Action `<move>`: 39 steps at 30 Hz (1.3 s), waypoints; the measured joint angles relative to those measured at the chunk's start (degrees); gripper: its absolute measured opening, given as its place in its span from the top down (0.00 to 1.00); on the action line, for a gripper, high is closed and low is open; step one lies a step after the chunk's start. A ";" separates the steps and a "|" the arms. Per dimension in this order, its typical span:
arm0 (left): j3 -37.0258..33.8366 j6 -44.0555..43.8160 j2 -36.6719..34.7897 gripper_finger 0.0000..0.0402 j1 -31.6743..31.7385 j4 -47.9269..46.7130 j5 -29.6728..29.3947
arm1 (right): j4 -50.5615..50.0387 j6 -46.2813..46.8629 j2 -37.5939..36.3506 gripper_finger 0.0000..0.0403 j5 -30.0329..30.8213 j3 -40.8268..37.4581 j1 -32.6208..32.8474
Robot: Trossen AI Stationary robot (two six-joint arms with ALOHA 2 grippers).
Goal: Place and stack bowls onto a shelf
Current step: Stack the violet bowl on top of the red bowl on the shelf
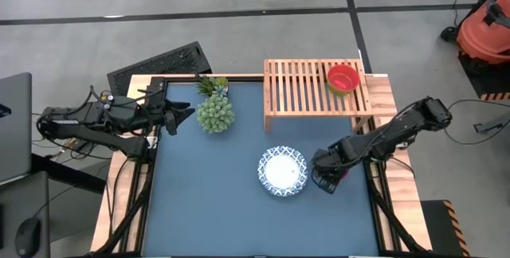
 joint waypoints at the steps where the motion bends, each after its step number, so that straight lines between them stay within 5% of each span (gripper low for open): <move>1: 0.00 0.00 -0.01 0.51 0.00 0.00 0.00 | 0.26 0.00 0.01 0.54 -0.06 -0.31 0.00; 20: 0.00 0.15 0.00 0.51 0.00 -0.07 -0.94 | 2.37 -1.99 0.15 0.66 0.56 -0.37 0.00; 32: 0.00 0.17 0.00 0.51 0.00 -0.23 -0.88 | 2.92 -2.84 2.77 0.64 0.61 -0.44 -0.04; 39: 0.00 0.18 -0.02 0.51 0.00 -0.52 -0.72 | 3.33 -2.86 3.36 0.74 -0.76 -0.32 -0.04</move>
